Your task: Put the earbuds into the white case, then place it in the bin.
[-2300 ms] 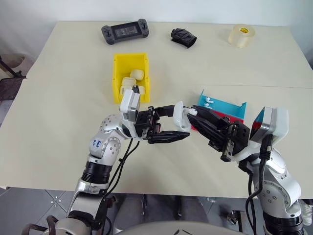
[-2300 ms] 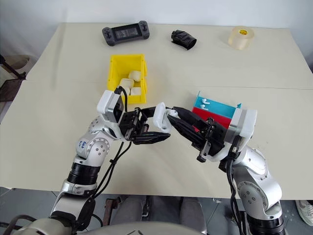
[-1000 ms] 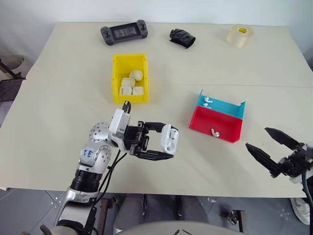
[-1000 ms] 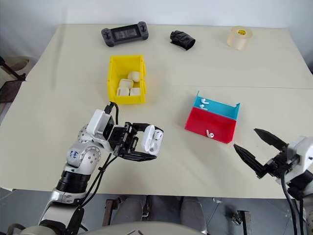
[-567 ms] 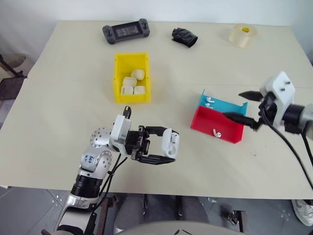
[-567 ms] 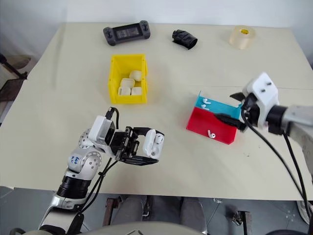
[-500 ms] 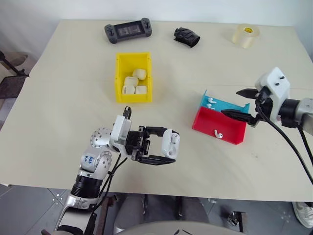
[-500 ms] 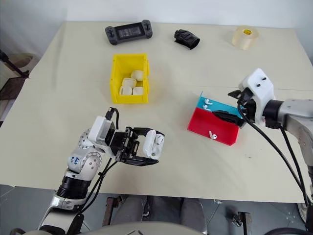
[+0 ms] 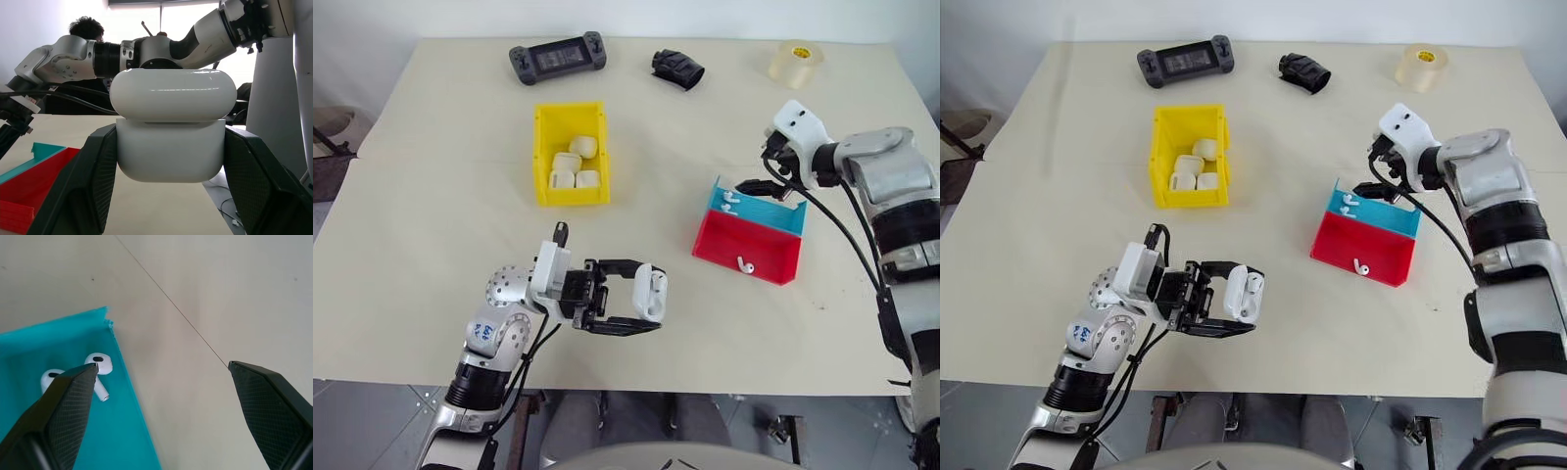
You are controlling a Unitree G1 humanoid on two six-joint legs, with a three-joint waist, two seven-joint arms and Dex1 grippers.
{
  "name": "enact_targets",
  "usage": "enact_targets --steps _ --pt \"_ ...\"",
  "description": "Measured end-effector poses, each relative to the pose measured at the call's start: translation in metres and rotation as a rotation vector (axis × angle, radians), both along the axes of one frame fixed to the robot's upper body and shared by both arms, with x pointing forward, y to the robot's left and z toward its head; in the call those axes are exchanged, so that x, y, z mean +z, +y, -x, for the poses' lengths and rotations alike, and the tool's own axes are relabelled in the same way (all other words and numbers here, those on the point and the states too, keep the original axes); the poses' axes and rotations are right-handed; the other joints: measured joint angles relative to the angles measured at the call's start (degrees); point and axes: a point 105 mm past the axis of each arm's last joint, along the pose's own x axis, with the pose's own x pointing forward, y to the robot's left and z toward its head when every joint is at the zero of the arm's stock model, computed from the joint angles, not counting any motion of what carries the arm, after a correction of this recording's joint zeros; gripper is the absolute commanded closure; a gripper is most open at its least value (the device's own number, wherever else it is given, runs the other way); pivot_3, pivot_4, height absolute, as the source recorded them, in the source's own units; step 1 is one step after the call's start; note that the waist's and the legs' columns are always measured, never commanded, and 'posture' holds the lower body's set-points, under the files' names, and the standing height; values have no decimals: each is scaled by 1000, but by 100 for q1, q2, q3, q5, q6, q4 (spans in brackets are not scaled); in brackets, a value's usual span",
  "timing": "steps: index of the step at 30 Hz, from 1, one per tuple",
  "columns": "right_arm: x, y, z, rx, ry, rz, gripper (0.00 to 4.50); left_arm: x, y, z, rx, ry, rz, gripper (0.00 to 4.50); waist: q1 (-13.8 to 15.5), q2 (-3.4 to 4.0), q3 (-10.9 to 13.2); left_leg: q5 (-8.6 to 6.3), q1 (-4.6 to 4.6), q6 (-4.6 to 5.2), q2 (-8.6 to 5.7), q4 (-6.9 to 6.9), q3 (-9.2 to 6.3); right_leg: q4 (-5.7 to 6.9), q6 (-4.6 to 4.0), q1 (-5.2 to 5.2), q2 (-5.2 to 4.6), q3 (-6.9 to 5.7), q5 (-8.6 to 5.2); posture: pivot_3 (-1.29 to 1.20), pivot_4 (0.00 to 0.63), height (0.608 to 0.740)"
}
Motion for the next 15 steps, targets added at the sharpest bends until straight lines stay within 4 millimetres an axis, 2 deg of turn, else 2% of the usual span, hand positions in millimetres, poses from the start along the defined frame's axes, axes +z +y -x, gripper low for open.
enact_targets --steps 5,10,15 --pt "-16 8 -1 40 65 -3 35 2 0 -1 14 -6 2 1697 -17 0 0 3 -3 -5 -1 1 5 10 0 -9 3 3 0 0 150 740" --pt "-7 15 -1 75 77 -14 35 1 1 -1 27 0 1 1697 -15 1 0 3 -3 -6 2 2 4 15 0 -13 2 5 0 0 150 740" --pt "-21 17 -1 63 115 3 35 0 1 -1 32 2 3 1697 -21 1 0 4 -3 -7 -3 2 6 19 0 -16 3 7 0 0 150 740"
